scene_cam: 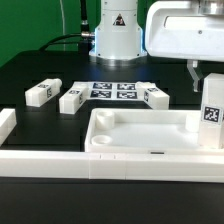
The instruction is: Assemble desk
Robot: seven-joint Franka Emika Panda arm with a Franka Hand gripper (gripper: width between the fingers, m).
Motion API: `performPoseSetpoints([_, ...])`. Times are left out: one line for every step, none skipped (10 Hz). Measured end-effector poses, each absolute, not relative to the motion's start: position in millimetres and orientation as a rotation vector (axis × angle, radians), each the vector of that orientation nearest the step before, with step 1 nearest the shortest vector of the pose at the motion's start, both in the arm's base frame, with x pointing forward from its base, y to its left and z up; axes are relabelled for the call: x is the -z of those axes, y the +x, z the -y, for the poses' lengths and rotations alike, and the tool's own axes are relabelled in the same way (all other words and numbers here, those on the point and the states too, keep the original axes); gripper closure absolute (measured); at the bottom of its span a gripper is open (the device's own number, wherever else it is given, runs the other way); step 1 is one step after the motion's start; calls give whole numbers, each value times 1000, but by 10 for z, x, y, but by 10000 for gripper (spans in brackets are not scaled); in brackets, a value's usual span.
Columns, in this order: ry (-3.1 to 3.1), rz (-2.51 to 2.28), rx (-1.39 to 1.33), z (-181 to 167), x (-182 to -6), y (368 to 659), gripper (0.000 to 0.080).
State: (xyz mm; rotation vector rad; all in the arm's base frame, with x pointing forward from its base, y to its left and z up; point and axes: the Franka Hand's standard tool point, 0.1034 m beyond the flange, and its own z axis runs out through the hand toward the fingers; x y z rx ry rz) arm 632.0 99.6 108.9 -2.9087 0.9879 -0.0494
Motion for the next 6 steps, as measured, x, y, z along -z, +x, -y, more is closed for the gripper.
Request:
performPoseSetpoints([-2880, -1061, 44, -1005, -1086, 6317, 509])
performPoseSetpoints([-2874, -1065, 41, -1016, -1083, 6315, 425])
performPoseSetpoints([-2881, -1048, 41, -1016, -1083, 6315, 247])
performPoseSetpoints([-2915, -955, 41, -1026, -1081, 6308, 180])
performPoseSetpoints([-2931, -912, 38, -1042, -1083, 6302, 180])
performPoseSetpoints([-2976, -761, 43, -1051, -1081, 6301, 156])
